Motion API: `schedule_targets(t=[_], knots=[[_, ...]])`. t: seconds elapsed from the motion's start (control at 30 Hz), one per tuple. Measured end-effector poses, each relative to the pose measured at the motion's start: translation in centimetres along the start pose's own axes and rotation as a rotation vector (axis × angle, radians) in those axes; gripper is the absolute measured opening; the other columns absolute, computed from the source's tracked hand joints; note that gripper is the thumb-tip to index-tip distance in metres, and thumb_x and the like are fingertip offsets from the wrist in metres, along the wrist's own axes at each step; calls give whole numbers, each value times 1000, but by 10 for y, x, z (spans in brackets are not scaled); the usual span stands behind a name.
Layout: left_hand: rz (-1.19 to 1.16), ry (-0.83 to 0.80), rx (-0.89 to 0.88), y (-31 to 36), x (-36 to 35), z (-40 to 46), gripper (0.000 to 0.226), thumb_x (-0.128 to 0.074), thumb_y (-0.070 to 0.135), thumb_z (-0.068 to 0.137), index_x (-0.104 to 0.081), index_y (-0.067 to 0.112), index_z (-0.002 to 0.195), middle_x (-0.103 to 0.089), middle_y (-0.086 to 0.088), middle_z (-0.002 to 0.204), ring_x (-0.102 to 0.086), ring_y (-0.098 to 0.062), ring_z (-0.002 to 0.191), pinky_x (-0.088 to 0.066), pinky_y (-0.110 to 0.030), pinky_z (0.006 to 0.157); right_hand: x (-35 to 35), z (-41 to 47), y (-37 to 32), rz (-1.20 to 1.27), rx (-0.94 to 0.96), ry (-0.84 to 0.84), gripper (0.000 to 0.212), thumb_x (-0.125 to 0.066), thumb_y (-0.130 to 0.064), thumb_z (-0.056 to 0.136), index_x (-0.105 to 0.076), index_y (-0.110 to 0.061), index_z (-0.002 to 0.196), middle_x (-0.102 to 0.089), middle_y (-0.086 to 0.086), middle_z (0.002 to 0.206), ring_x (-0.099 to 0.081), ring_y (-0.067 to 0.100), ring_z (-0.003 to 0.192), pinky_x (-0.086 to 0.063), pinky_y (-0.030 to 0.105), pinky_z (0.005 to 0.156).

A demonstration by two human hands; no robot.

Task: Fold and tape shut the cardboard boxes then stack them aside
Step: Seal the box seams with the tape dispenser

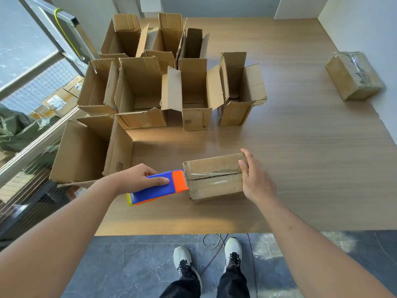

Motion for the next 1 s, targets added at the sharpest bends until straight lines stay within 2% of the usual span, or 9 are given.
schedule_targets(t=[0.13, 0.27, 0.37, 0.47, 0.53, 0.57, 0.67, 0.77, 1.0], knots=[[18, 49, -37, 14, -17, 1, 84, -57, 94, 69, -72, 14, 89, -60, 0, 72, -52, -15, 64, -35, -36, 66, 17, 11, -1, -261, 67, 145, 49, -24, -52, 108, -33, -40, 155, -51, 1, 139, -57, 30, 110, -41, 41, 82], [-4, 102, -82, 29, -38, 5, 65, -60, 83, 79, -71, 19, 77, -53, 8, 60, -46, -13, 55, -32, -32, 62, 21, 6, -13, -371, 224, 266, 47, -36, -36, 108, -44, -25, 153, -44, 14, 155, -54, 38, 128, -42, 51, 103], [-35, 102, -116, 32, -49, 9, 65, -61, 80, 82, -65, 15, 74, -46, 9, 58, -41, -13, 53, -29, -32, 60, -16, -14, -38, -321, 329, 48, 53, -21, -54, 109, -21, -43, 160, -8, 1, 172, -11, 27, 157, -13, 51, 126], [-47, 123, -133, 28, -52, 9, 65, -59, 84, 78, -61, 19, 71, -46, 11, 57, -42, -13, 54, -29, -32, 61, -36, -16, -43, -401, 291, -38, 62, -9, -72, 101, 11, -55, 156, 23, -6, 169, 19, 23, 157, 9, 51, 126], [-74, 132, -193, 23, -52, 5, 54, -57, 85, 76, -70, 34, 86, -60, 16, 68, -53, -12, 63, -39, -33, 65, -37, -13, -44, -445, 290, -32, 67, -9, -78, 98, 15, -54, 156, 26, -4, 168, 21, 25, 156, 8, 52, 126], [-94, 132, -240, 22, -52, 2, 47, -59, 83, 78, -71, 47, 105, -67, 17, 81, -59, -9, 73, -46, -31, 72, -37, -13, -43, -454, 293, -32, 70, -9, -80, 96, 16, -53, 156, 26, -4, 168, 20, 25, 156, 7, 53, 126], [-108, 122, -406, 28, -51, -12, 68, -65, 66, 89, -30, 67, 147, -61, 11, 109, -57, 0, 89, -46, -22, 87, -40, -12, -43, -474, 288, -42, 72, -9, -82, 95, 17, -52, 156, 29, -3, 167, 22, 26, 156, 6, 54, 126], [41, 122, -530, 37, -51, -18, 70, -57, 59, 97, -12, 70, 150, -54, 4, 111, -53, -7, 100, -42, -21, 92, -40, -11, -44, -481, 281, -57, 73, -8, -83, 94, 18, -52, 155, 31, -4, 166, 24, 25, 155, 6, 54, 126], [217, 122, -552, 35, -49, -18, 48, -36, 53, 104, -21, 78, 141, -49, 2, 107, -51, -14, 93, -42, -29, 89, -40, -11, -43, -484, 279, -78, 72, -5, -83, 94, 21, -53, 154, 33, -5, 165, 25, 24, 155, 7, 53, 126]])
Point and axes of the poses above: each hand's wrist, its own z-axis towards the middle knuckle, its own x-axis out of the back of the hand, y = z × x, the point moved 6 cm from there along z, towards the middle knuckle
